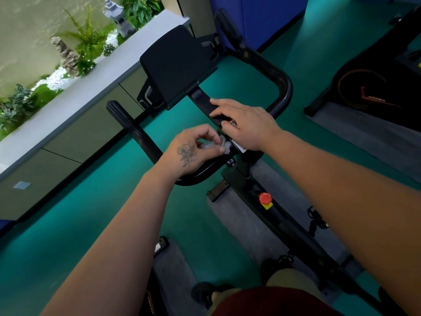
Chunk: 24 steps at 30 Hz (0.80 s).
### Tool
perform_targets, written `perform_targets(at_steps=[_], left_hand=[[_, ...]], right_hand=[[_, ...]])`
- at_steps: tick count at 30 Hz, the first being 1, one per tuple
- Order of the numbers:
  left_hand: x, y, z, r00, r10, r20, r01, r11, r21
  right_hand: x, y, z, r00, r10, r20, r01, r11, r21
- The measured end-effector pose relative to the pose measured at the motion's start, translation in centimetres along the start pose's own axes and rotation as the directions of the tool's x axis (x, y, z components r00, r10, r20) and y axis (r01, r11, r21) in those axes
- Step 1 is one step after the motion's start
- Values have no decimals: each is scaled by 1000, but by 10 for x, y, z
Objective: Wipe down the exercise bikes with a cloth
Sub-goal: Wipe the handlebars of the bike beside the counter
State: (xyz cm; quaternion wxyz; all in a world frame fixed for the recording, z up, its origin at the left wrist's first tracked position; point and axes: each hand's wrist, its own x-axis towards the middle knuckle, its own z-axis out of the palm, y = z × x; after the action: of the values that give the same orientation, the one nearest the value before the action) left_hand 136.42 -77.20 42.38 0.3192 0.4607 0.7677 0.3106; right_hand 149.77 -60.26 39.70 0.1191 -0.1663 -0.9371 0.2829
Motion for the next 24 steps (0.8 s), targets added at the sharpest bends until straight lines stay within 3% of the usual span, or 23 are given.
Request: perform_targets(at_steps=[4, 9, 15, 21, 24], left_hand=[[-16, -10, -13, 999, -47, 22, 47, 999, 11], [-33, -7, -33, 996, -22, 91, -2, 966, 257], [-18, 5, -18, 994, 56, 95, -71, 984, 163], [-30, -6, -34, 990, 61, 130, -100, 943, 318], [-42, -11, -44, 986, 78, 144, -120, 943, 312]], right_hand=[[1, 0, 0, 1000, 5, 3, -5, 1000, 2], [0, 0, 0, 1000, 19, 15, -19, 1000, 6], [-1, -4, -2, 999, 44, 19, -44, 999, -10], [-2, -8, -1, 998, 60, 26, -59, 997, -41], [-3, -11, -1, 998, 57, 16, -56, 997, -47]])
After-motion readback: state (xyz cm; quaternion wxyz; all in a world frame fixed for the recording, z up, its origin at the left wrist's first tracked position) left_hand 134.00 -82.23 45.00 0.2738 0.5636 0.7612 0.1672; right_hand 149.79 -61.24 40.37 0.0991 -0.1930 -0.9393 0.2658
